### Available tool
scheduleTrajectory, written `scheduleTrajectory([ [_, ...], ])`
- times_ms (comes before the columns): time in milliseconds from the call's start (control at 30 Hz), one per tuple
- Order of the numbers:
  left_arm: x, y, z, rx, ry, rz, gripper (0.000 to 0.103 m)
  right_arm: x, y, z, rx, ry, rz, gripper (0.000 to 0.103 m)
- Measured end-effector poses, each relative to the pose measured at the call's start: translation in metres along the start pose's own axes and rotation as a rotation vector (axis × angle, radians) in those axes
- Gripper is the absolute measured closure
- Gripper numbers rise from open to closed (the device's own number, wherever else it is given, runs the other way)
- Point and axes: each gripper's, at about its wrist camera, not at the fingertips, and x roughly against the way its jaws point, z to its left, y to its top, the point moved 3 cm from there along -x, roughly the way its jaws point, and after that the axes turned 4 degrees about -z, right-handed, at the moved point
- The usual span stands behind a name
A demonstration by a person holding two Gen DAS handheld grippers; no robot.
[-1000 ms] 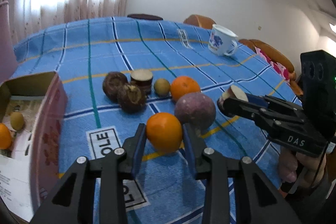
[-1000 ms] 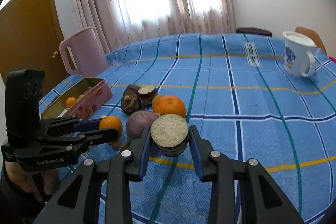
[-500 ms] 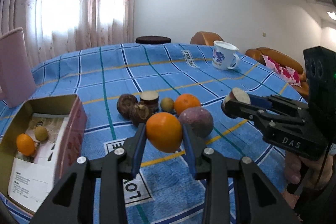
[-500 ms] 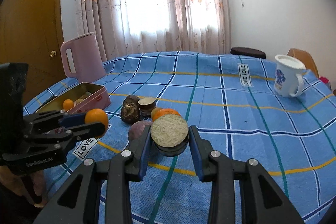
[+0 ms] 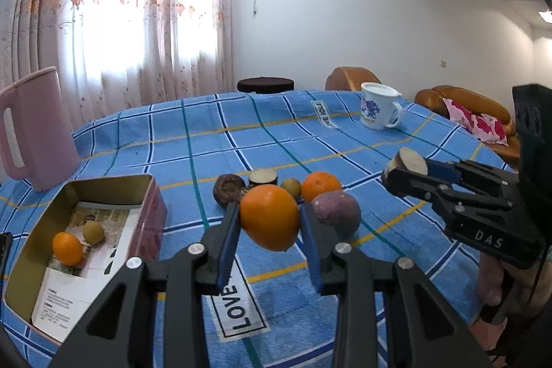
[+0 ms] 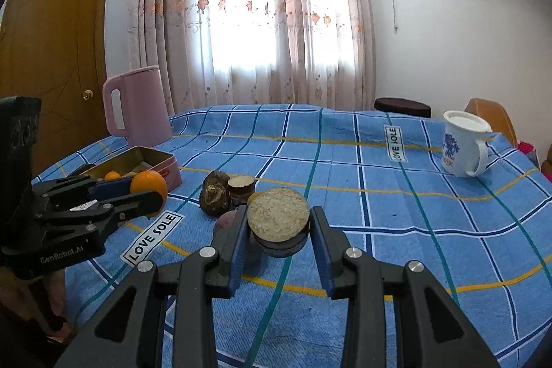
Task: Organize fruits
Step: 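Carry the orange into the tin with the left tool while the right tool releases the slice there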
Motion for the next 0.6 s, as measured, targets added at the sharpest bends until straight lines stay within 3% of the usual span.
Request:
scheduleTrajectory([
  [600,0.02,0.011,0.017,-0.024,0.119,-0.082,0.067,0.003,0.01,0.019,0.056,0.001,-0.026,0.067],
])
